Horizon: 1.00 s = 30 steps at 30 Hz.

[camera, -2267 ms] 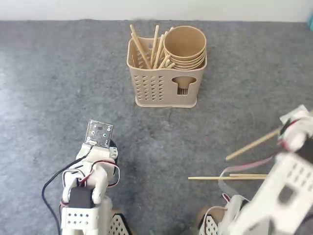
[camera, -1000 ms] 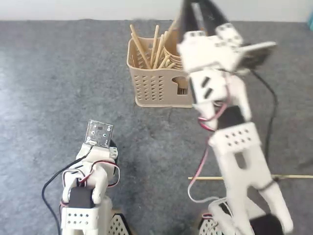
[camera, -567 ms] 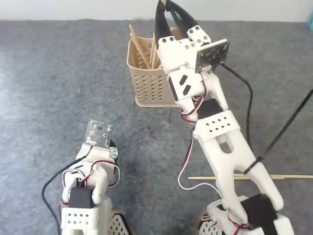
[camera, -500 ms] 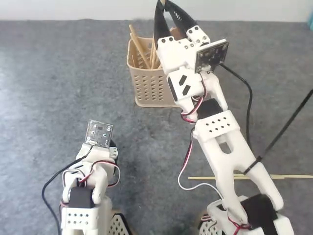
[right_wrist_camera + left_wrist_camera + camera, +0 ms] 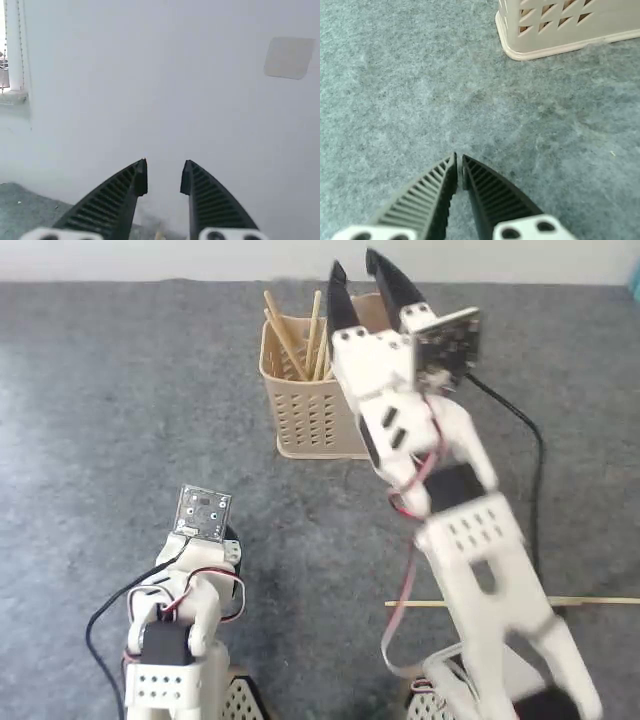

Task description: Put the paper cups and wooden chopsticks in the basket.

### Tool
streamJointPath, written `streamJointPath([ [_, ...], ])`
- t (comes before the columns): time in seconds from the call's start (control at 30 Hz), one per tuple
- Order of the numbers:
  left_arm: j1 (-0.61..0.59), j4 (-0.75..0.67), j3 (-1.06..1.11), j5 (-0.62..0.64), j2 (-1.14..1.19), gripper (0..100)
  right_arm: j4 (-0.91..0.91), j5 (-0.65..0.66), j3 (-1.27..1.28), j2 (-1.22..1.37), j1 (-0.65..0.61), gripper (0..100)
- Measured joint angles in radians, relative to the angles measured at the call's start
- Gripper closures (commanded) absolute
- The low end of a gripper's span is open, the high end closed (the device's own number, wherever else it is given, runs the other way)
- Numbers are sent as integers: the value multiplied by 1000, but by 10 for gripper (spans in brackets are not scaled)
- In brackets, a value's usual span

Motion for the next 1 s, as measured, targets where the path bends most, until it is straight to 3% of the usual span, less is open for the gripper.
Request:
streamJointPath([
  [0.1,0,0,0,0,0,987,238,-146,0,-180,101,928],
  [0.23,0,0,0,0,0,987,514,-353,0,-361,338,929],
  [0.33,0,0,0,0,0,987,720,-422,0,-393,496,929],
  [0.43,0,0,0,0,0,987,941,-437,0,-379,594,928],
  [0.6,0,0,0,0,0,987,1274,-442,0,-295,629,928],
  [0.83,0,0,0,0,0,987,1415,-436,3,-181,712,924],
  [1.0,0,0,0,0,0,987,1522,-279,80,-57,715,928],
])
